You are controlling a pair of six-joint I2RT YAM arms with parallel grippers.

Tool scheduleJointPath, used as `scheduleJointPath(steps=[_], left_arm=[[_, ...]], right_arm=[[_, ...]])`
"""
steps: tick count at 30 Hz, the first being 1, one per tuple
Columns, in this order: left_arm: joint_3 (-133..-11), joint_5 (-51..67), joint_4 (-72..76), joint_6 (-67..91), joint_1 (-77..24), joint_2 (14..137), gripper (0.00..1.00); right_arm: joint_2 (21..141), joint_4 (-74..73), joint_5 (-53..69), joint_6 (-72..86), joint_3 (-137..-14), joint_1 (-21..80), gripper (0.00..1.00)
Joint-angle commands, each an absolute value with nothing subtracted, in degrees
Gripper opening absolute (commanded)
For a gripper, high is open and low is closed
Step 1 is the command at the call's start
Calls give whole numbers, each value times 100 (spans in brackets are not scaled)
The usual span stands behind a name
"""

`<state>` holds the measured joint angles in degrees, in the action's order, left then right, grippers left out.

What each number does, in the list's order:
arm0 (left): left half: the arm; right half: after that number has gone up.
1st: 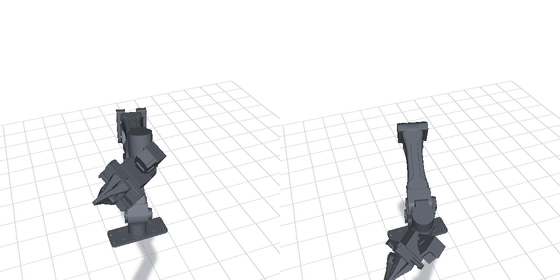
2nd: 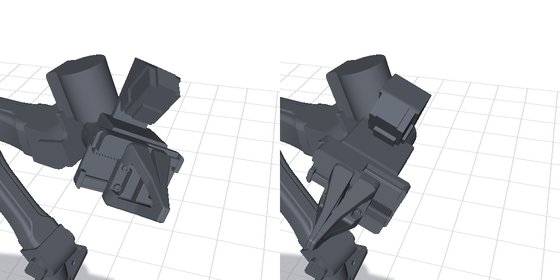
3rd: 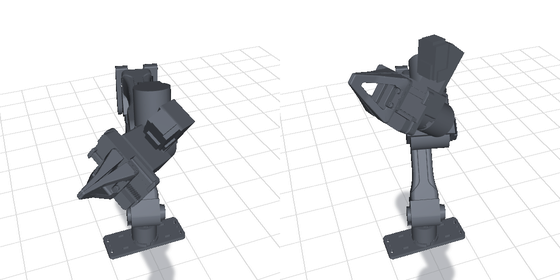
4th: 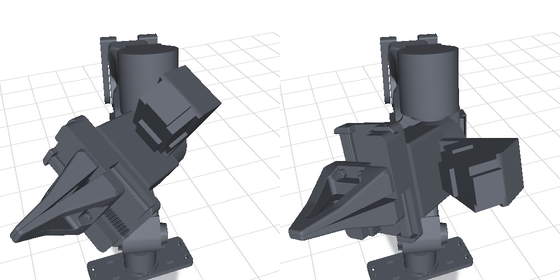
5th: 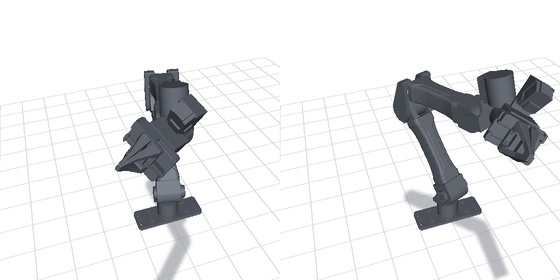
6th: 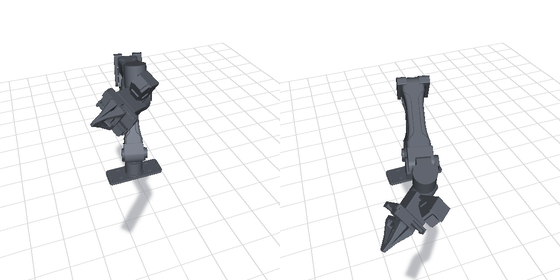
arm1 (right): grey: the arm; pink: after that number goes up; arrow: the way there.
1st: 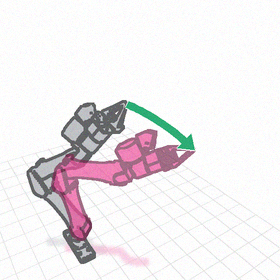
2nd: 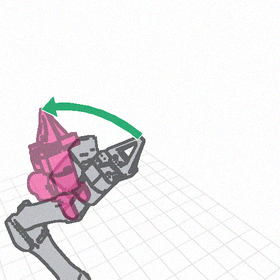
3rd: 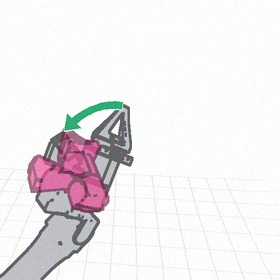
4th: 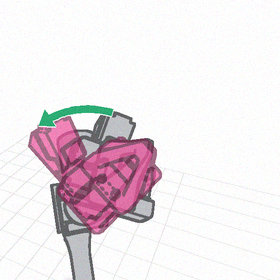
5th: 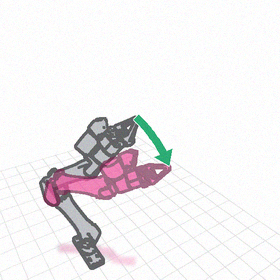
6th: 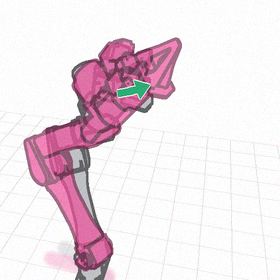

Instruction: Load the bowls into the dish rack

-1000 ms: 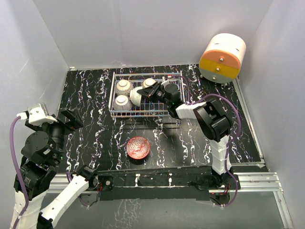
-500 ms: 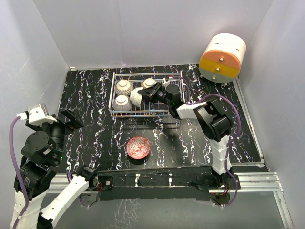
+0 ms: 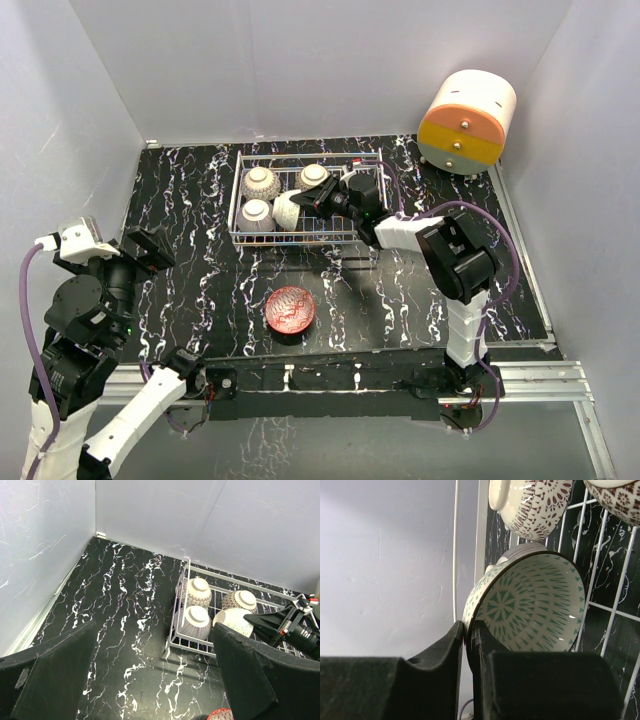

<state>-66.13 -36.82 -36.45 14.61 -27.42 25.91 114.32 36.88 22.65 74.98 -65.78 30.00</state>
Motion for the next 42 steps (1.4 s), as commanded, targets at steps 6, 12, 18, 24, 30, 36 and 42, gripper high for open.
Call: scheduleJointPath(steps=[6, 12, 18, 24, 30, 36, 42], left_arm=[[-6689, -3590, -3543, 1459, -2770, 2645, 97], [-6685, -3586, -3540, 1476, -2760, 2660, 97], [-6658, -3568, -3522, 1490, -2759, 2677, 97], [-6658, -3557, -3516, 1495, -2760, 2681, 97], [-6635, -3555, -3514, 1512, -2760, 2664, 97], [-6606, -3560, -3512, 1512, -2761, 2646, 97], [-6585, -3551, -3492, 1512, -2764, 2635, 97]], right_arm=[[11364, 2727, 1975, 7080, -6160, 2842, 17], [11313, 2710, 1872, 7075, -6046, 2730, 19], [11336, 2628, 1837, 6997, -5980, 2639, 29], [11269, 2350, 1630, 6744, -6055, 2627, 46], [11198, 1988, 1391, 6433, -6212, 2615, 53], [11025, 1414, 1014, 6050, -6373, 2619, 63], [10827, 591, 478, 5468, -6742, 2628, 66]])
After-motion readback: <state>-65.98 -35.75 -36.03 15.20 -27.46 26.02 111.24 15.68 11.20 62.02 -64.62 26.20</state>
